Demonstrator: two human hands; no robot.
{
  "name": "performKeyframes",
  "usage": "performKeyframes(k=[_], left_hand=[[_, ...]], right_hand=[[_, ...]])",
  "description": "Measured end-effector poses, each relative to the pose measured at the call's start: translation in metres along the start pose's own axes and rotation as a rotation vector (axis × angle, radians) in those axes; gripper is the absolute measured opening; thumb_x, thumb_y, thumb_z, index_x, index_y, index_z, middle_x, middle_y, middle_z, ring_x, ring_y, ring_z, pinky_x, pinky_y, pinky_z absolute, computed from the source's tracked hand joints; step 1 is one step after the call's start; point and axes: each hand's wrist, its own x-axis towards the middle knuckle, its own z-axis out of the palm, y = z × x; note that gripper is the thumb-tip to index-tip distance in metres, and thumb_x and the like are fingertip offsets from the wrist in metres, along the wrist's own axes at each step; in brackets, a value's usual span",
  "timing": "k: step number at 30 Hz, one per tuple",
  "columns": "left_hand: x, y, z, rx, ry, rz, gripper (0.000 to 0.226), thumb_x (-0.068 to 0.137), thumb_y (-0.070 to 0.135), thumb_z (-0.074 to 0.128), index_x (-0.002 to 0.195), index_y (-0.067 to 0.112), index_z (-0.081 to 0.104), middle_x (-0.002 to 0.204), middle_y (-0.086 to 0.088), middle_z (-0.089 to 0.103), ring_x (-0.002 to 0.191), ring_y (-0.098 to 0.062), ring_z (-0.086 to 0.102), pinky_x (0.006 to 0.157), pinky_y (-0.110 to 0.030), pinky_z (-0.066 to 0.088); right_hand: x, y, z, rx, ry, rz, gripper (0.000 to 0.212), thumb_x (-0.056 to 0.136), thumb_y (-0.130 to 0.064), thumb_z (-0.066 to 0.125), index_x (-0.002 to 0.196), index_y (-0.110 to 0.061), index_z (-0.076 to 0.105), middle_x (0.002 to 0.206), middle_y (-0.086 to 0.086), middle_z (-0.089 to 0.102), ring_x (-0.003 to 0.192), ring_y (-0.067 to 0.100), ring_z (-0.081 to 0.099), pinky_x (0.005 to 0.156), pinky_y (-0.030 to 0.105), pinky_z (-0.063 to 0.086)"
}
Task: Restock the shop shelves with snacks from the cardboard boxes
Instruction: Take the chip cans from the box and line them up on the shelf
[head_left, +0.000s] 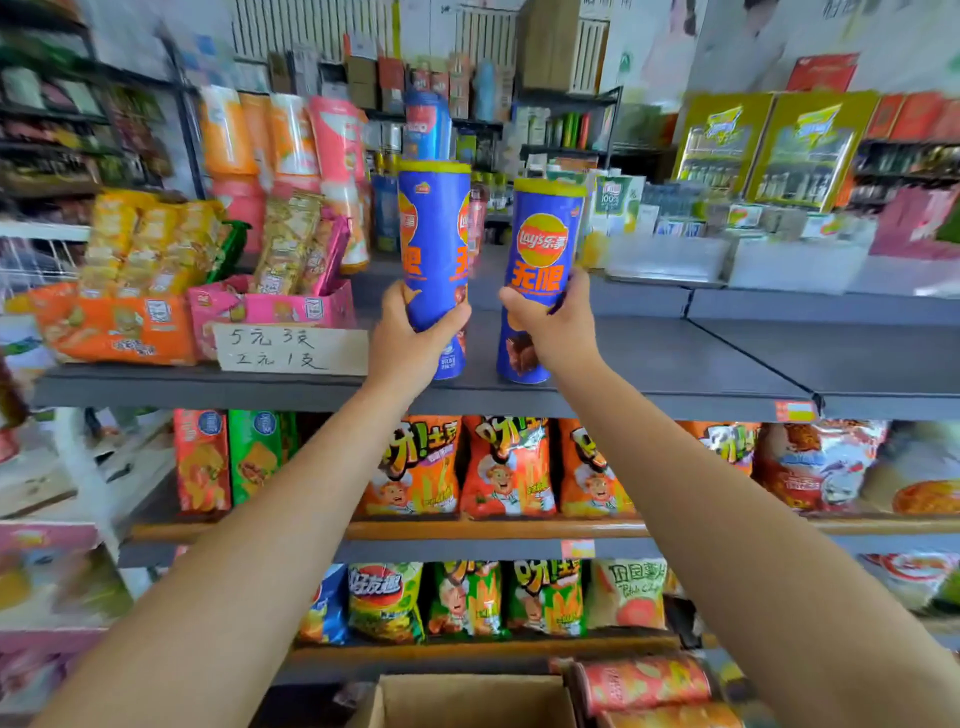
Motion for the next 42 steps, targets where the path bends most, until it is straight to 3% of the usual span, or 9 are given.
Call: performKeyframes(k=[6,9,12,15,18,22,28,36,42], left_hand=[[0.009,-0.021,-0.003,0.229,0.01,0.059,0.067,0.08,0.034,0.081,0.131,0.014,0.043,0.123,0.002,0.059,0.101,-0.017,0.058,0.08,-0.028,0.043],[-0.001,-0.028,0.001,0.33,-0.013,0.104,0.084,0.082,0.022,0.079,0.148,0.011,0.029,0.141,-0.006,0.049,0.122,-0.026,0.053,0.097,-0.039,0.047],[-0.026,-0.027,0.001,0.487,0.009,0.201,0.092,0.086,0.006,0.069,0.157,0.006,0.011,0.158,-0.017,0.026,0.143,-0.033,0.031,0.113,-0.042,0.035],[-0.047,-0.031,-0.006,0.719,0.021,0.451,0.08,0.085,0.008,0.064,0.156,0.013,0.027,0.158,-0.028,0.019,0.144,-0.044,0.026,0.108,-0.049,0.04],[-0.043,-0.046,-0.015,0.958,-0.044,0.647,0.061,0.087,0.016,0.061,0.147,0.019,0.048,0.16,-0.028,0.016,0.146,-0.045,0.024,0.11,-0.053,0.037],[-0.028,-0.059,-0.03,1.196,-0.052,0.823,0.049,0.094,0.031,0.05,0.141,0.019,0.055,0.162,-0.017,0.024,0.151,-0.037,0.018,0.119,-0.059,0.018],[-0.018,-0.067,-0.041,1.243,-0.024,0.744,0.055,0.098,0.044,0.036,0.141,0.016,0.055,0.161,-0.016,0.028,0.151,-0.034,0.022,0.119,-0.058,0.014],[-0.014,-0.073,-0.04,1.246,-0.012,0.76,0.056,0.1,0.045,0.032,0.144,0.017,0.052,0.163,-0.014,0.025,0.151,-0.032,0.02,0.12,-0.056,0.012],[-0.014,-0.075,-0.039,1.249,-0.012,0.752,0.054,0.101,0.045,0.033,0.143,0.018,0.053,0.163,-0.014,0.025,0.151,-0.031,0.021,0.12,-0.055,0.01]], right_hand=[[0.018,0.02,-0.006,-0.282,-0.113,0.11,0.069,0.075,-0.026,0.087,0.128,-0.015,0.046,0.117,0.001,0.065,0.105,0.019,0.065,0.095,0.038,0.053],[0.018,0.034,-0.01,-0.506,-0.169,0.179,0.065,0.073,-0.039,0.086,0.121,-0.012,0.052,0.119,0.006,0.065,0.106,0.024,0.063,0.093,0.042,0.053],[0.019,0.039,-0.002,-0.635,-0.159,0.172,0.057,0.076,-0.051,0.08,0.11,-0.013,0.055,0.114,0.006,0.061,0.099,0.024,0.06,0.081,0.039,0.052],[0.024,0.041,0.013,-0.608,-0.159,0.145,0.047,0.083,-0.046,0.076,0.108,-0.01,0.059,0.106,0.006,0.064,0.09,0.021,0.059,0.064,0.028,0.044],[0.029,0.043,0.033,-0.577,-0.145,0.146,0.05,0.084,-0.044,0.076,0.116,-0.009,0.059,0.113,0.006,0.066,0.097,0.023,0.061,0.073,0.03,0.045],[0.034,0.044,0.053,-0.506,-0.142,0.173,0.054,0.086,-0.039,0.075,0.125,-0.011,0.052,0.121,0.005,0.063,0.104,0.02,0.06,0.077,0.029,0.041],[0.043,0.044,0.074,-0.46,-0.139,0.212,0.057,0.088,-0.035,0.074,0.131,-0.01,0.049,0.125,0.006,0.06,0.106,0.019,0.057,0.077,0.028,0.042],[0.054,0.055,0.094,-0.483,-0.118,0.188,0.024,0.088,-0.03,0.074,0.095,-0.015,0.056,0.094,0.003,0.066,0.087,0.019,0.062,0.068,0.028,0.043],[0.053,0.055,0.09,-0.39,-0.218,0.194,0.02,0.098,-0.024,0.056,0.101,-0.012,0.072,0.095,0.0,0.068,0.083,0.012,0.058,0.072,0.026,0.044]])
